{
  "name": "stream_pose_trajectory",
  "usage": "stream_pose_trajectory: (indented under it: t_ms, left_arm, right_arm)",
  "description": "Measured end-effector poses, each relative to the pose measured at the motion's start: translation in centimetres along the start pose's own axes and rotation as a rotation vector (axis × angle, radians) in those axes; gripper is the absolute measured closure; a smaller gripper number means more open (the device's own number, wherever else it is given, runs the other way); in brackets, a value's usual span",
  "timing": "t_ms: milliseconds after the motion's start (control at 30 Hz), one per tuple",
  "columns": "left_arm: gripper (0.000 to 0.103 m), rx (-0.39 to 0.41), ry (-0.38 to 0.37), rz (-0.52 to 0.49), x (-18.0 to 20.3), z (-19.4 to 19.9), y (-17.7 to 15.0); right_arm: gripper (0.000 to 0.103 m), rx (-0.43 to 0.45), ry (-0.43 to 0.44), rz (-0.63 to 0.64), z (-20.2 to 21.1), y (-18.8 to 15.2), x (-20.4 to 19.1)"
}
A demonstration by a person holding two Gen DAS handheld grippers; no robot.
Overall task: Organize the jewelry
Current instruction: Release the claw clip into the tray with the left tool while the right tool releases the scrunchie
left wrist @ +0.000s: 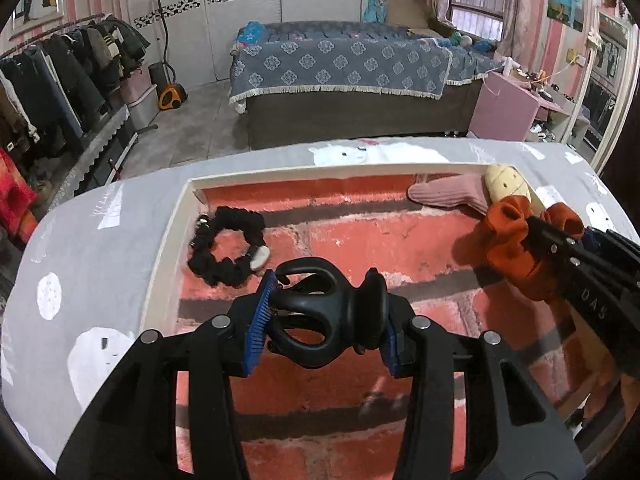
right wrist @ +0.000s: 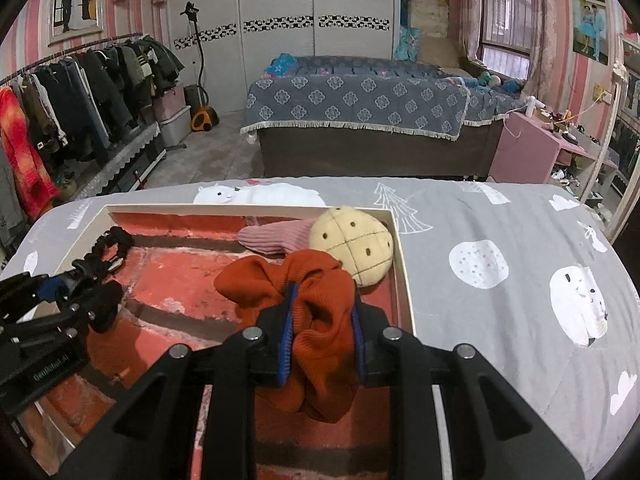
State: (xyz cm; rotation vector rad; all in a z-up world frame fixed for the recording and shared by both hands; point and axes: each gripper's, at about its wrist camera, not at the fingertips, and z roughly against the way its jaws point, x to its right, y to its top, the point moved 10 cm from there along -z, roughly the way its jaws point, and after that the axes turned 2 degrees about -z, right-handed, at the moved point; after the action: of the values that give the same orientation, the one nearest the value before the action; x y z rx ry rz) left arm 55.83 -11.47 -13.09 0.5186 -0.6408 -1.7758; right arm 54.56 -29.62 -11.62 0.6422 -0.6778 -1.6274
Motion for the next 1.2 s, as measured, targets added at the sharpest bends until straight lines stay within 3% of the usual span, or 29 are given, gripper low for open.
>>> stream_pose_trajectory:
  t_ms: [533, 767, 900, 1067, 1167, 1200]
  left_arm:
    - [0.059, -0.031, 0.0, 0.028, -1.1, -1.7, -0.6]
    - [0.059, -0.055, 0.002, 0.041, -1.5, -2.1, -0.8]
    - [0.058, -0.069, 0.001, 0.05, -1.5, -2.3, -0.9]
    - [0.031, -0.039, 0.011, 0.054, -1.5, -1.5, -0.5]
    - [0.024, -0.018, 0.02, 0.038, -1.3, -0.8, -0.3]
    - [0.024, -0.015, 0.019, 0.037, -1.2, -0.5, -0.2]
  right_arm:
    - [0.078, -0.056, -0.006, -0.02, -1.6, -0.9, 0.1]
    - [0.075, -0.076, -0.013, -0.013, -1.9, -1.4, 0.1]
    - [0.067, -0.077, 0.001, -0.03, -2.0, -1.4, 0.3]
    - [0.042, -0.052, 0.004, -0.038, -1.4, -1.1, 0.4]
    - [0.039, -0.04, 0.007, -0.027, -0.9, -0.8, 0.2]
    - [0.034, -0.035, 0.005, -0.02, -0.7, -0.7, 0.1]
